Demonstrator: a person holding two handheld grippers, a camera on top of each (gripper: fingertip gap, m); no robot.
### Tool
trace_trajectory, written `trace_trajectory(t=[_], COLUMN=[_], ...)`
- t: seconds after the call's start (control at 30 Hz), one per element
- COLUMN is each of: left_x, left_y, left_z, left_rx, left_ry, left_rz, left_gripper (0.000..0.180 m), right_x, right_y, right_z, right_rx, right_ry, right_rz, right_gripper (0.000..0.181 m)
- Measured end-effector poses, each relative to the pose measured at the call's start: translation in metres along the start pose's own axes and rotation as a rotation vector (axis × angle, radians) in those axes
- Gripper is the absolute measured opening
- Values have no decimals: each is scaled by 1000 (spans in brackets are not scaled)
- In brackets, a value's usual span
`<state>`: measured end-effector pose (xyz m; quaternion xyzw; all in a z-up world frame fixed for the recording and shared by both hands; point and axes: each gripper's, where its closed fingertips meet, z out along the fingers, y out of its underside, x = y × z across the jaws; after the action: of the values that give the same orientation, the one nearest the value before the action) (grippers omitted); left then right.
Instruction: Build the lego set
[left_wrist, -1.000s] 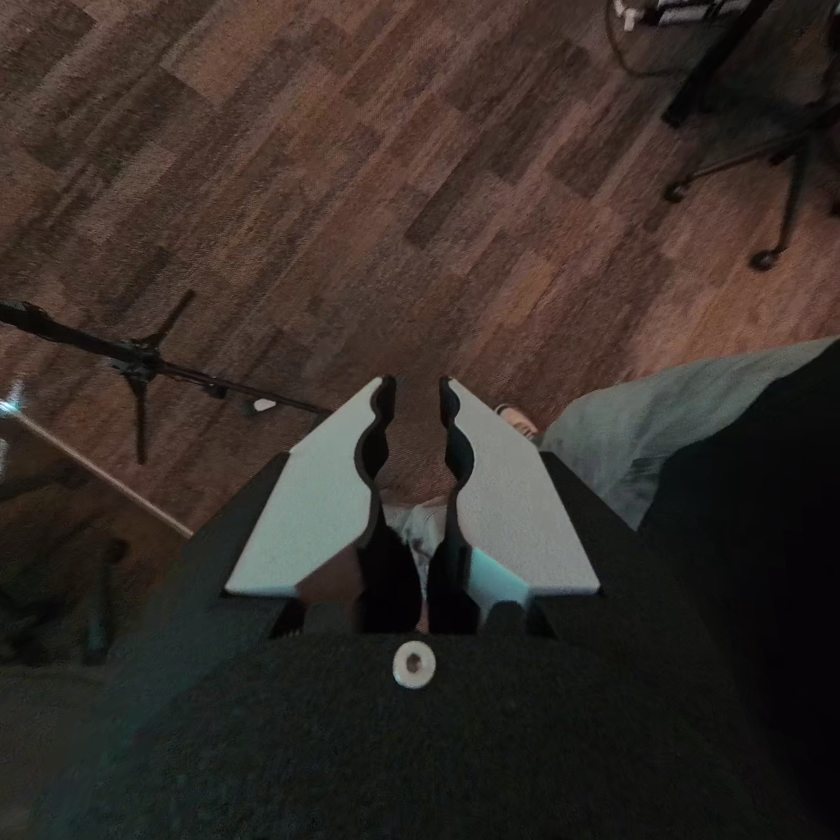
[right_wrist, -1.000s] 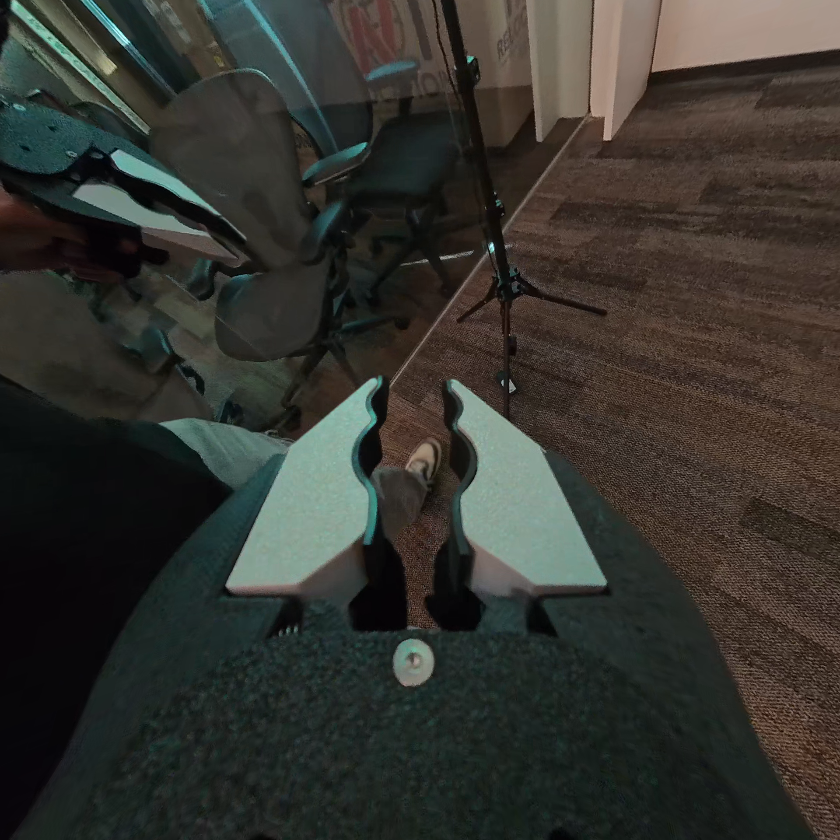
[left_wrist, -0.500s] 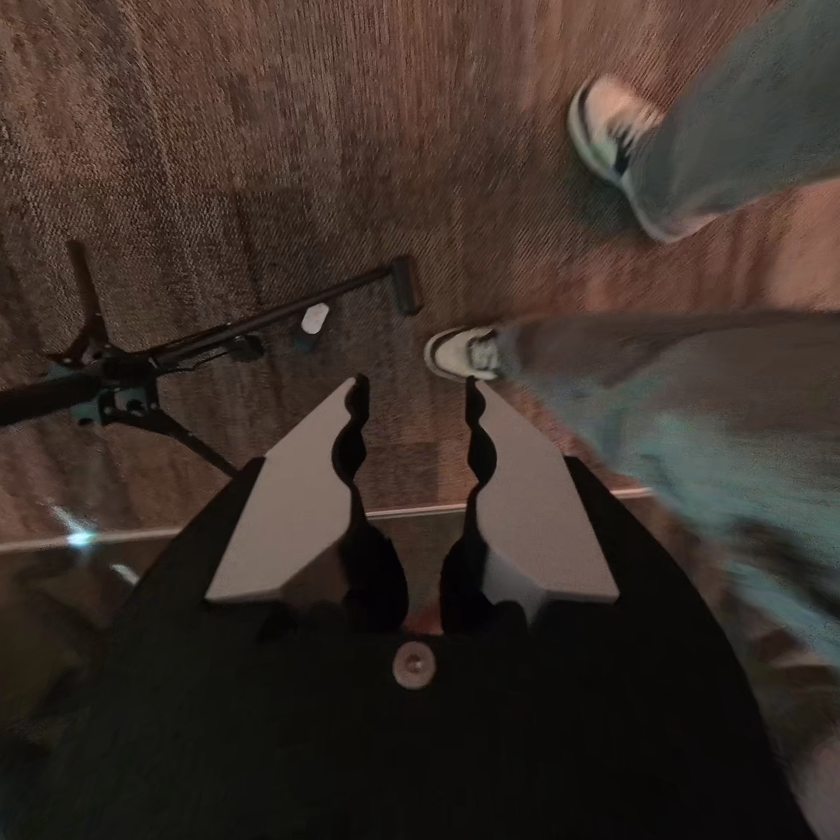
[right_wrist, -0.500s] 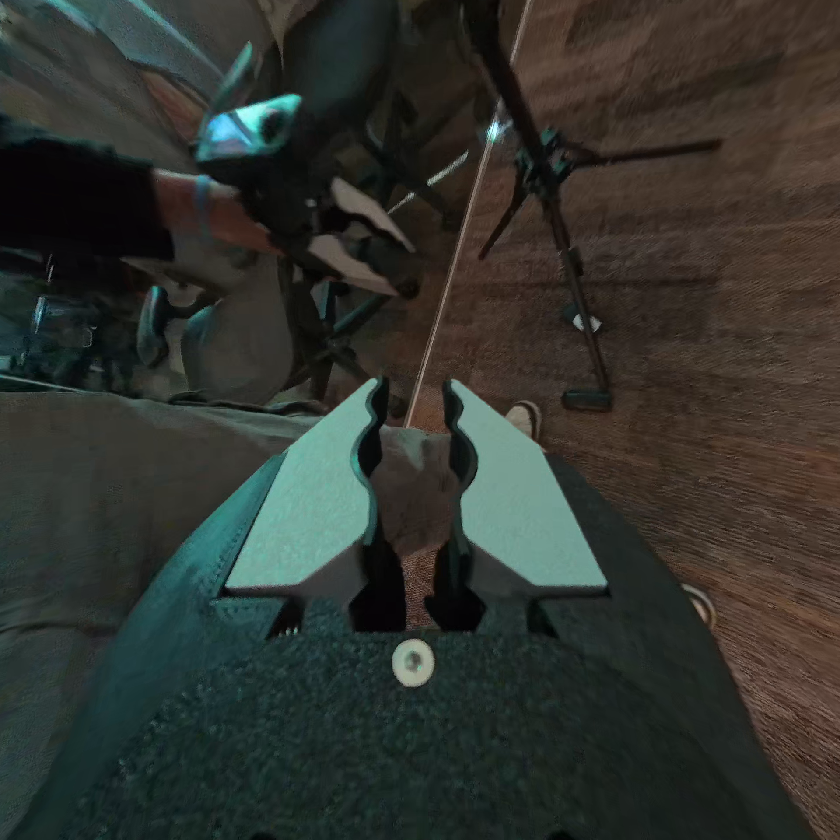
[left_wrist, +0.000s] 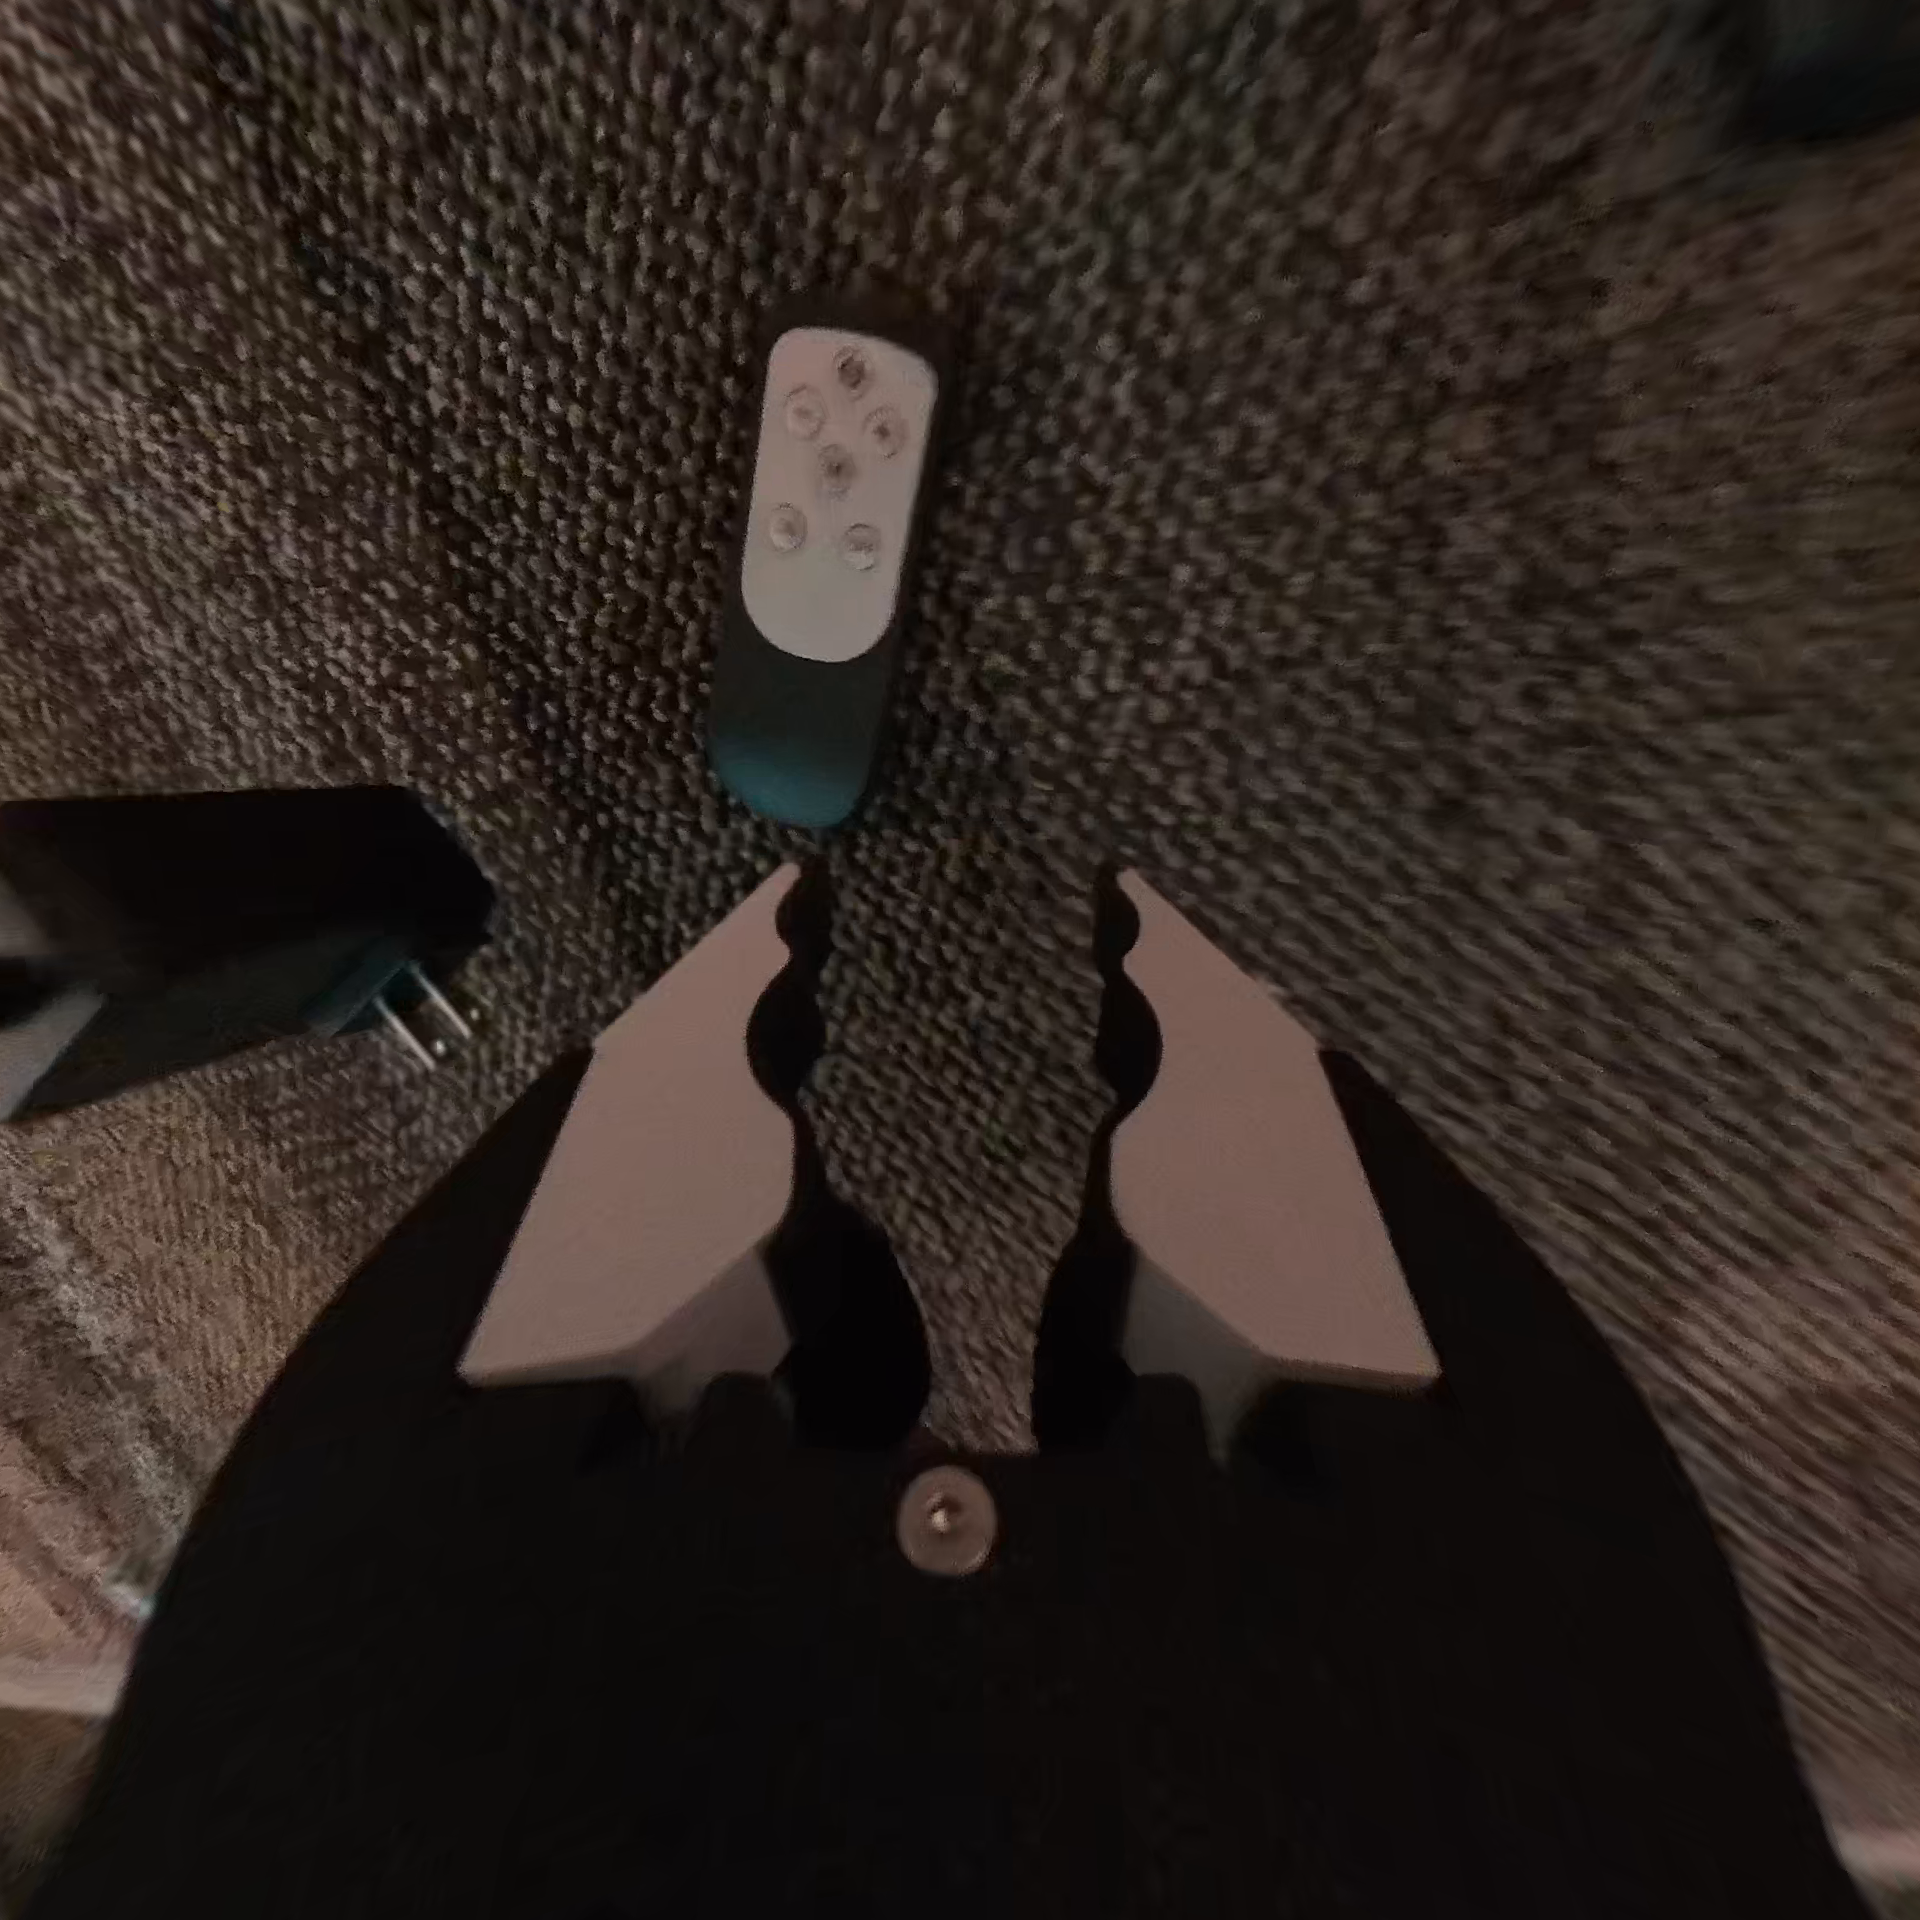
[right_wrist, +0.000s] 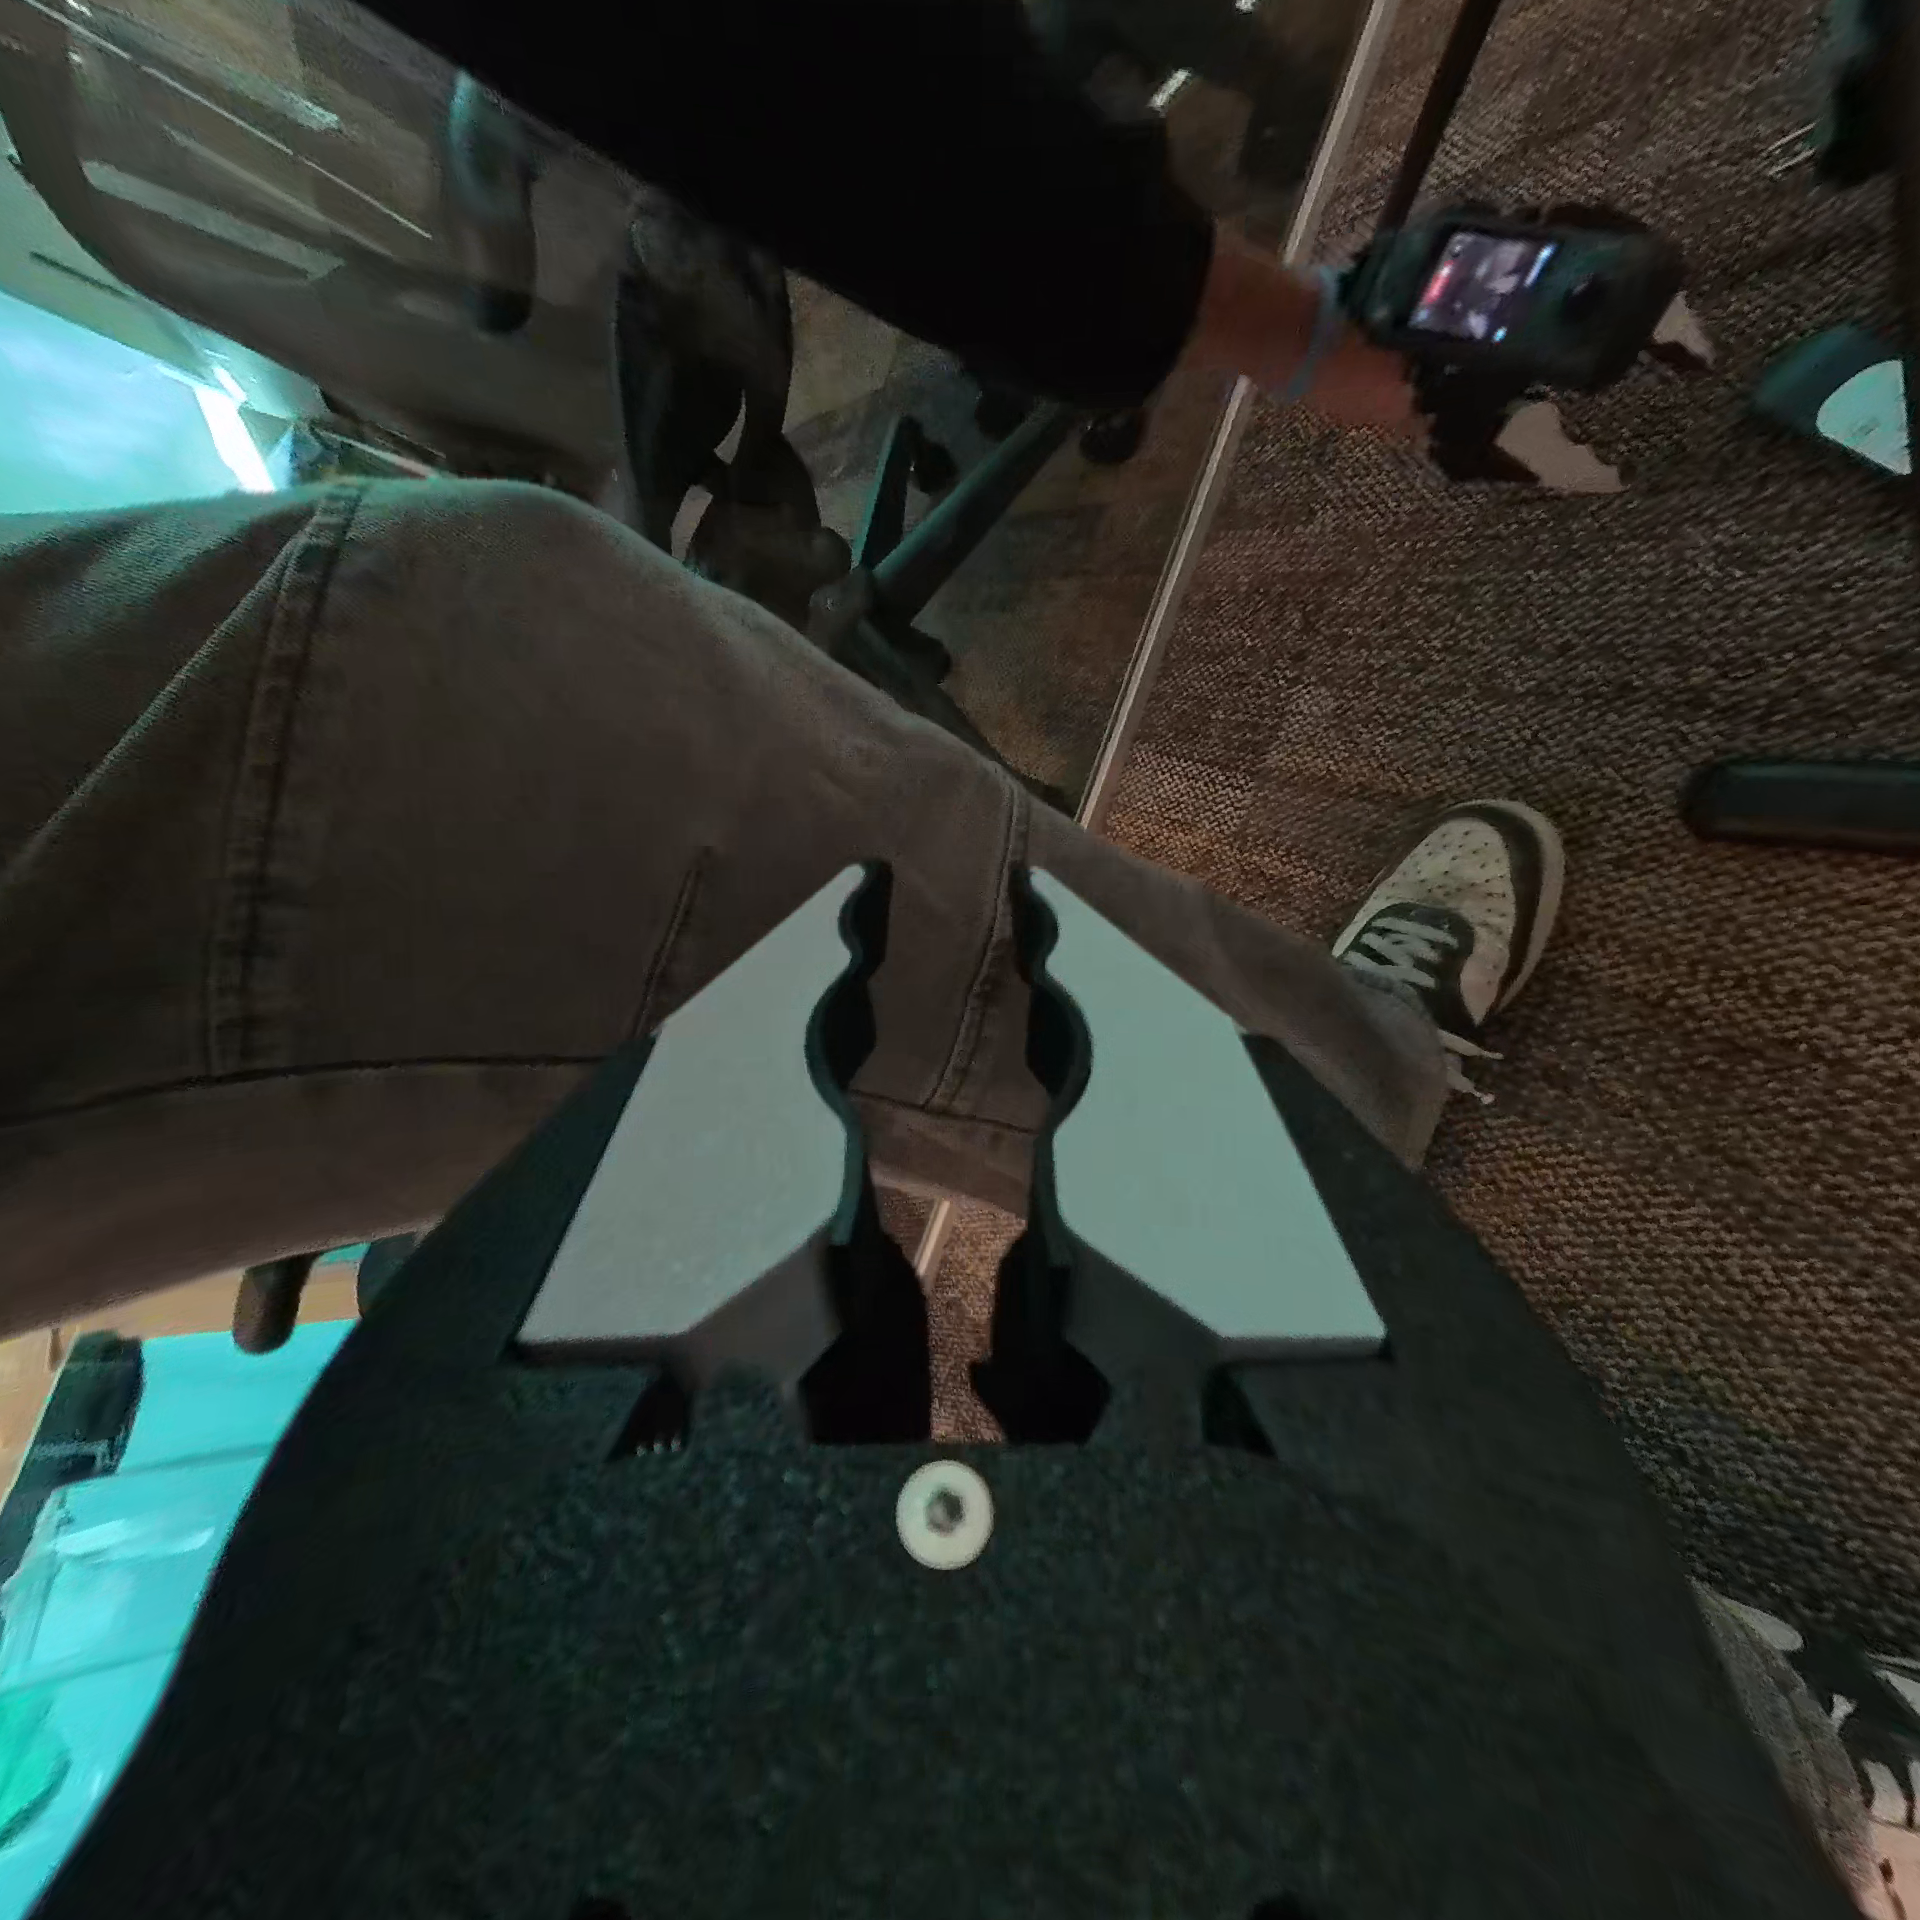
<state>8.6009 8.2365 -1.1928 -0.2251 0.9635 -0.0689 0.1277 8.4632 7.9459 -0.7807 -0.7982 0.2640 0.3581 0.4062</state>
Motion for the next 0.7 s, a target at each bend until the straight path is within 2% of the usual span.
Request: trace_trajectory(t=[0.03,0.17,0.3,0.4,0.47,0.6,0.7], left_x=[-9,-33,-28,-28,-25,-16,7], left_y=[3,-5,-24,-42,-40,-20,7], left_z=[14,37,55,64,67,60,44], left_rx=[17,143,201,265,255,152,100], left_ry=[-32,-49,92,134,148,121,93], left_rz=[5,-8,-37,-9,6,-54,-204], left_gripper=[48,57,65,52,43,43,43], right_x=[2,7,8,10,10,10,12], right_y=[1,4,-4,-4,-1,-4,-3], right_z=[-2,-1,6,12,15,22,25], right_rx=[6,-45,-32,-61,-76,-80,-92], right_ry=[-1,-30,-66,-74,-82,-96,-86], right_rz=[13,39,74,67,67,75,62], right_gripper=[23,23,23,23,23,23,23])
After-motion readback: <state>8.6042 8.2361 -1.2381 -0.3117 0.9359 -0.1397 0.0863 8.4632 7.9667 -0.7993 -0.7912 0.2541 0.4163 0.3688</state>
